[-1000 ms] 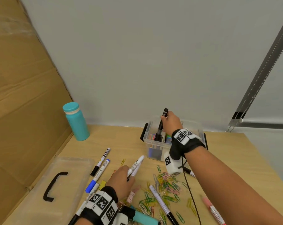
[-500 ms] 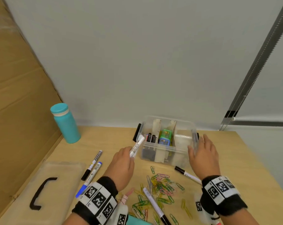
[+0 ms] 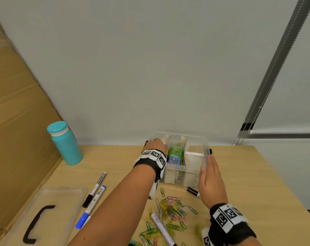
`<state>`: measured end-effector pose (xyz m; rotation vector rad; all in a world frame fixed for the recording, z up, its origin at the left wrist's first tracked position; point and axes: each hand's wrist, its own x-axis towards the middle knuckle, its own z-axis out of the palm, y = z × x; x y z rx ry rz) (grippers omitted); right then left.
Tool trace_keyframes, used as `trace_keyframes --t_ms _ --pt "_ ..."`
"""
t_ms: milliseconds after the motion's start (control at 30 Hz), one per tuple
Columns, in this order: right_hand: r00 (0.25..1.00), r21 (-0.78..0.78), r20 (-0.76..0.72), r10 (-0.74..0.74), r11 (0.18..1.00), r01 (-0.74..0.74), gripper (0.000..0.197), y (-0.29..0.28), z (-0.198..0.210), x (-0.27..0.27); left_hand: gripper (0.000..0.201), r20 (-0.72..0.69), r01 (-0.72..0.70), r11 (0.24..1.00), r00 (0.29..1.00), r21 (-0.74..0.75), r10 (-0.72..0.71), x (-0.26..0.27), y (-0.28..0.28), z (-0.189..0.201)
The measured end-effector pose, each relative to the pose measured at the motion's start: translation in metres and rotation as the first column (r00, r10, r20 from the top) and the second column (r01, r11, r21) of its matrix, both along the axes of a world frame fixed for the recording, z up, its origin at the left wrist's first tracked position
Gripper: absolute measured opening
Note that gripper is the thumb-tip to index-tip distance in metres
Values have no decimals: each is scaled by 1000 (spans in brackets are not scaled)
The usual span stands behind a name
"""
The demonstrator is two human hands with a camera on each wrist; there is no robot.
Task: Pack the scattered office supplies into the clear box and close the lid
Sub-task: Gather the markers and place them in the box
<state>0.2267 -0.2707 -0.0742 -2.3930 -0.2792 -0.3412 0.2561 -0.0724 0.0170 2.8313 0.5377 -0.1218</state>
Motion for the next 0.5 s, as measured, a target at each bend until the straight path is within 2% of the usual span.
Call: trace_keyframes --t_ms 133,200,300,367,400,500 --pt "1000 -1 11 -10 1000 10 65 1 -1 1 32 -55 93 996 994 -14 -94 -4 -2 3" --pt "1000 3 17 -12 1000 12 65 1 -1 0 31 -27 99 995 995 -28 -100 -15 0 9" --pt "1000 21 21 -14 1000 13 63 1 -2 1 37 187 131 991 974 -19 -125 -53 6 15" --pt "999 31 33 -16 999 15 59 1 -3 1 33 315 233 972 921 28 -230 -87 7 13" --pt "999 28 36 -13 1000 12 57 1 -2 1 30 329 292 956 900 33 -286 -103 6 10" --pt "1000 20 -2 17 1000 -16 54 -1 0 2 24 191 465 885 870 -19 -454 -142 1 -10"
